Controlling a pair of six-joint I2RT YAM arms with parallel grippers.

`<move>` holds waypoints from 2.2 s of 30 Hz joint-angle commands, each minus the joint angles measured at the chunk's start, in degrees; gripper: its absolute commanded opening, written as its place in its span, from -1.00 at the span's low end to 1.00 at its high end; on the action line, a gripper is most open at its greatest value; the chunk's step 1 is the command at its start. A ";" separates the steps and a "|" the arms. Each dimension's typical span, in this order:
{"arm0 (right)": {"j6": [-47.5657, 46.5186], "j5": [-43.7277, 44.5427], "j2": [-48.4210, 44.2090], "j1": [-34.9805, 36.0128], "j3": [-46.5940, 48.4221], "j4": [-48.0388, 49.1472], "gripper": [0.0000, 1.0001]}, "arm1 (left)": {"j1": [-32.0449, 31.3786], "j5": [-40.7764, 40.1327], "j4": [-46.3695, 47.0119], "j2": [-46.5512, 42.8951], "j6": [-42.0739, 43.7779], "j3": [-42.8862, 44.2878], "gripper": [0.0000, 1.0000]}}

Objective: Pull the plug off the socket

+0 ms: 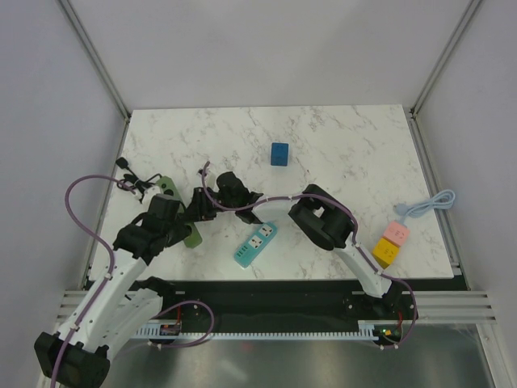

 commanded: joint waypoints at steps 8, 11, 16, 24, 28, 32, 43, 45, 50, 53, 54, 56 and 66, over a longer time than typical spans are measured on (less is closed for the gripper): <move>2.53 6.51 7.87 -5.02 -6.85 1.91 -1.00 | -0.78 2.27 6.88 -7.08 -1.01 5.76 -0.95; 3.95 4.57 8.49 -4.93 -6.76 4.56 -1.00 | -0.87 1.92 7.59 -7.61 -1.19 5.23 -0.96; 10.62 -0.35 10.77 -5.28 -7.90 16.14 -1.00 | -0.78 0.51 6.88 -7.69 -1.36 4.70 -0.95; 8.72 0.34 9.99 -4.85 -7.72 15.21 -1.00 | -0.87 -2.56 6.63 -10.25 -1.01 4.43 -0.95; -0.68 3.33 6.57 -3.18 -7.02 6.86 -1.00 | -0.87 -3.97 5.21 -8.22 -0.58 7.07 -0.95; -6.84 5.09 4.19 -1.15 -5.62 0.63 -1.00 | -0.78 -4.76 5.13 -7.34 1.00 9.79 -0.95; -19.32 12.03 0.50 0.70 -1.66 -14.84 -0.15 | -0.87 -3.27 5.65 -5.67 3.56 9.80 -0.95; -22.83 13.87 -1.77 0.43 -2.53 -15.91 -0.02 | -0.87 -2.39 6.70 -5.58 3.56 9.71 -0.95; -22.24 11.42 -5.91 -1.50 -7.89 -11.62 0.31 | -0.87 -1.25 9.25 -3.83 3.82 9.80 -0.95; -23.11 12.03 -8.02 -1.59 -9.57 -10.47 0.57 | -0.87 -0.11 10.39 -0.76 4.43 9.62 -0.95; -23.55 12.82 -9.25 -1.68 -10.00 -10.38 0.58 | -0.78 0.16 11.44 0.99 4.52 9.45 -0.95; -23.82 17.28 -11.10 -2.20 -12.81 -9.24 0.68 | -0.87 1.04 13.29 2.76 4.61 8.92 -0.96; -18.98 41.11 -32.53 -10.55 -35.04 0.34 0.68 | -0.95 7.89 36.66 20.15 4.17 8.39 -0.95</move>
